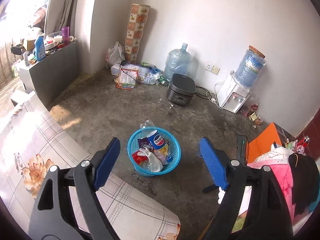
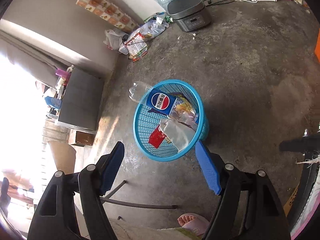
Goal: Collect trash
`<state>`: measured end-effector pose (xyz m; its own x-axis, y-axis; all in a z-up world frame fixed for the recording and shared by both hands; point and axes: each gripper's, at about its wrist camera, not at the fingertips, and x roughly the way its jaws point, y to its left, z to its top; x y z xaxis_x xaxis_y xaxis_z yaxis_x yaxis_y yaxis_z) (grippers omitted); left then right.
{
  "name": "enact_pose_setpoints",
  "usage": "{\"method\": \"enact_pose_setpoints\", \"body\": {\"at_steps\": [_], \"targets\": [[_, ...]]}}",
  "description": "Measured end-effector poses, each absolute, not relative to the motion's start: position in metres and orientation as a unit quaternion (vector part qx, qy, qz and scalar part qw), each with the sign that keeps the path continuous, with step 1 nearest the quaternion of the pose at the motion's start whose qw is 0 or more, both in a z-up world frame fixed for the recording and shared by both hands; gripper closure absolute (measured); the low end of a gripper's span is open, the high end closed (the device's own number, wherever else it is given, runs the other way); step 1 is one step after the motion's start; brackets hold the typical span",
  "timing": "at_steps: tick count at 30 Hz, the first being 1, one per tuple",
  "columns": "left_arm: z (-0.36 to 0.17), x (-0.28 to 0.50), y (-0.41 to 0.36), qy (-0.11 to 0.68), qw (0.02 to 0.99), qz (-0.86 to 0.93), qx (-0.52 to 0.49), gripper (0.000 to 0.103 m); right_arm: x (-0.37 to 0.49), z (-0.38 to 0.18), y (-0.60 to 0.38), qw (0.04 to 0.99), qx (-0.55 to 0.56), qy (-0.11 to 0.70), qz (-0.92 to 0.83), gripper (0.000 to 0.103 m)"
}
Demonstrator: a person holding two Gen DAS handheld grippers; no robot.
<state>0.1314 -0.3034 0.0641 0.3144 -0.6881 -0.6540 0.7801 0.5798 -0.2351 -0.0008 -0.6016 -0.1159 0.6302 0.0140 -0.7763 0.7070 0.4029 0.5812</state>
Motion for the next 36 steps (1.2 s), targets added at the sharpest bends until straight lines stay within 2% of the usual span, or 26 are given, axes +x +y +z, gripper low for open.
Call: {"method": "enact_pose_setpoints", "body": {"at_steps": [4,9,15,17,21,24,31,36], "targets": [[0.086,0.104,-0.247,0.341,0.837,-0.426,0.041,0.017,-0.004,-0.064,-0.566,0.805,0.429,0.355,-0.204,0.031],[0.098,0.075,-0.172,0.342,0.87,-0.354,0.005,0.012,-0.004,0.001,-0.5,0.867,0.327,0.343,-0.152,0.03],[0.104,0.039,-0.085,0.327,0.916,-0.23,-0.041,0.009,-0.014,0.077,-0.421,0.928,0.21,0.294,-0.089,0.017],[0.103,0.027,-0.062,0.317,0.931,-0.174,-0.05,0.009,-0.022,0.1,-0.398,0.944,0.178,0.267,-0.077,0.007],[0.087,0.002,-0.029,0.297,0.951,-0.062,-0.051,0.009,-0.043,0.135,-0.353,0.967,0.123,0.206,-0.085,0.006],[0.065,-0.009,-0.018,0.32,0.946,-0.017,-0.047,0.009,-0.051,0.139,-0.326,0.969,0.101,0.211,-0.084,0.006],[0.021,-0.021,-0.02,0.396,0.918,-0.024,-0.023,0.009,-0.044,0.105,-0.274,0.938,0.003,0.343,-0.053,0.006],[0.002,-0.016,-0.027,0.437,0.899,-0.016,0.003,0.009,-0.044,0.075,-0.273,0.911,0.012,0.408,-0.058,0.006]]}}
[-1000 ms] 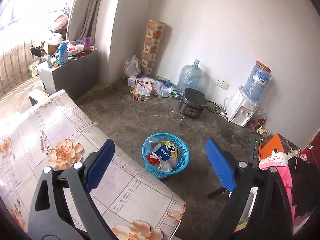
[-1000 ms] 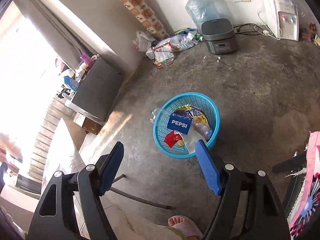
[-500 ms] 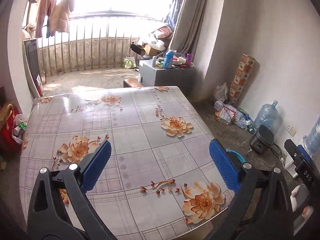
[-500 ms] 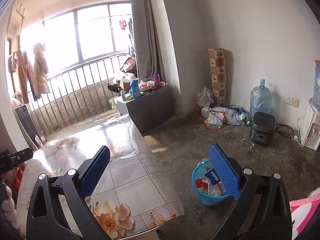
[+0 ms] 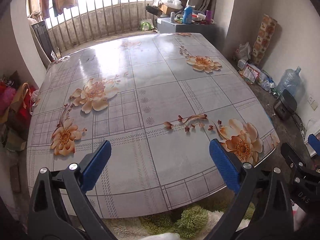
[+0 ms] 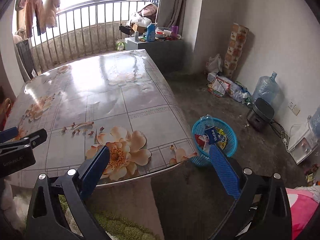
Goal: Collect trash
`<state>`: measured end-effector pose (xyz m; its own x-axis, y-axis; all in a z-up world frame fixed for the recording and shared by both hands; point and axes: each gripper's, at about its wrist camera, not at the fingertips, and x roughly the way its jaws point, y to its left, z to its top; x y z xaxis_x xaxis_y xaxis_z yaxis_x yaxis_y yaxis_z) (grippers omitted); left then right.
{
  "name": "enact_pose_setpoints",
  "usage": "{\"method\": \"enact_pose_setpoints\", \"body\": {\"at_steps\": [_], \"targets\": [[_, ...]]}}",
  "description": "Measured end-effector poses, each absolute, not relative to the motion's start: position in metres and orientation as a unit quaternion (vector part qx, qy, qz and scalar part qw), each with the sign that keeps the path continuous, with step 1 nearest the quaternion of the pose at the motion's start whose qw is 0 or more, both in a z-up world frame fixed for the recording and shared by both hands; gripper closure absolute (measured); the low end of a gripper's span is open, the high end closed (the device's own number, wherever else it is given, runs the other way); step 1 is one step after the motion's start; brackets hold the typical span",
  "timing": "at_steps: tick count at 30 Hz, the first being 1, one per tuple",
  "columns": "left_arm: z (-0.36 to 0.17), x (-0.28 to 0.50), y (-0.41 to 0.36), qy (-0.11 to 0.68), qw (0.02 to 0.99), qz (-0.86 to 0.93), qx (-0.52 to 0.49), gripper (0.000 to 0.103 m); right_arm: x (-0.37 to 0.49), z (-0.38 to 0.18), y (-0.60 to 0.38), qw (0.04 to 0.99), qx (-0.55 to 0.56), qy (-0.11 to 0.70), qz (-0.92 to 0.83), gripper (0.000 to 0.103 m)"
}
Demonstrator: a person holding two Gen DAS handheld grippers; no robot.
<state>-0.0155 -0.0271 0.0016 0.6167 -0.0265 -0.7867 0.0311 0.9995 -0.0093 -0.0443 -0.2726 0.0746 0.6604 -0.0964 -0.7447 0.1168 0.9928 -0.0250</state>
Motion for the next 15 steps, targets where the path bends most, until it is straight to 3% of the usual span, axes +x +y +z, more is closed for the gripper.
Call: {"method": "enact_pose_setpoints", "body": {"at_steps": [15], "targets": [[0.003,-0.013,-0.044,0.438,0.898,-0.018,0.027,0.009,-0.049,0.056,-0.311,0.888,-0.013,0.437,-0.143,0.006]]}}
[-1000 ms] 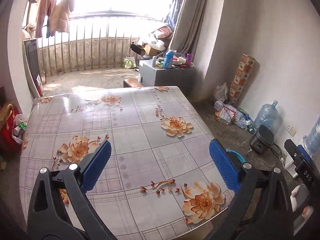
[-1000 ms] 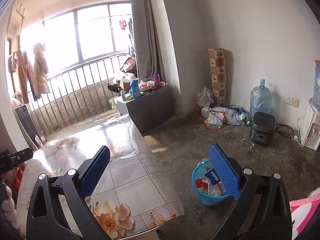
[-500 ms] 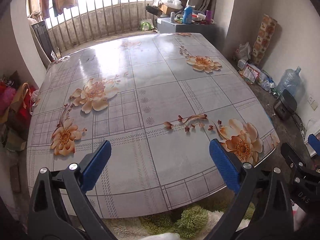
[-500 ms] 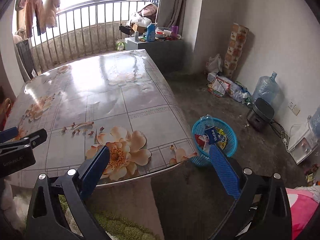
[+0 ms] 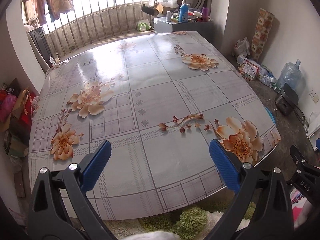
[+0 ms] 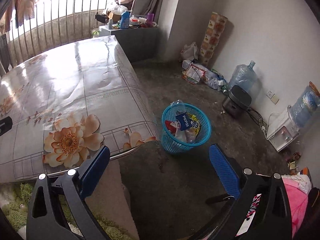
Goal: Collect trash
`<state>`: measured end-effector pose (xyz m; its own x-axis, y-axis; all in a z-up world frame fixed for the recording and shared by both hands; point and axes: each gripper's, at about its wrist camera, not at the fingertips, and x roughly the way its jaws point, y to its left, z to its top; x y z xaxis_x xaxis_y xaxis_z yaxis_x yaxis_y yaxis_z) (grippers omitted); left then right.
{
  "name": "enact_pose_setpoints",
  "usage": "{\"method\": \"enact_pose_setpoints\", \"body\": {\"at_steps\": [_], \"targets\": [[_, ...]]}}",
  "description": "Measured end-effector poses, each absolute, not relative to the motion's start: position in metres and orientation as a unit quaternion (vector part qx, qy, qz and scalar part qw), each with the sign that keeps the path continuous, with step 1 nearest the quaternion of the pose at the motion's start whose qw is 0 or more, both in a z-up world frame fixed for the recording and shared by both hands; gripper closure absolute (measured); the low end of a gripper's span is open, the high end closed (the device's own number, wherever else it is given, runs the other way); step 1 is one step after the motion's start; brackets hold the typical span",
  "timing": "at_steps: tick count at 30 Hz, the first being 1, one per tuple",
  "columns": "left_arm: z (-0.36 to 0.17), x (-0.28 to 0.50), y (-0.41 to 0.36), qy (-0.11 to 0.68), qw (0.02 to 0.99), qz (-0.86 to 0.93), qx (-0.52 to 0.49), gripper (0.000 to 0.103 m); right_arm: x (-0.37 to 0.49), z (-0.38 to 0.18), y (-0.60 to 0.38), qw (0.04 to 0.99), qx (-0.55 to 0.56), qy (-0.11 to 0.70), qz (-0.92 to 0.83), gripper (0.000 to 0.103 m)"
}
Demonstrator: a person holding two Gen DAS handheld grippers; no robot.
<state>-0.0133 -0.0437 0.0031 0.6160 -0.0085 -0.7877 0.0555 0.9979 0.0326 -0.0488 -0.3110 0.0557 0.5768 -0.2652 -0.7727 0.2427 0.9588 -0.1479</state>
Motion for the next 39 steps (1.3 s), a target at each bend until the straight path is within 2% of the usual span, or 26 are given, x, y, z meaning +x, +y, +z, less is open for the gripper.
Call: {"method": "enact_pose_setpoints", "body": {"at_steps": [39], "targets": [[0.0017,-0.0159,-0.0457,0.442,0.896,-0.019,0.028,0.009,-0.0468,0.0612,-0.3078,0.891,-0.02,0.431,-0.14,0.006]]}}
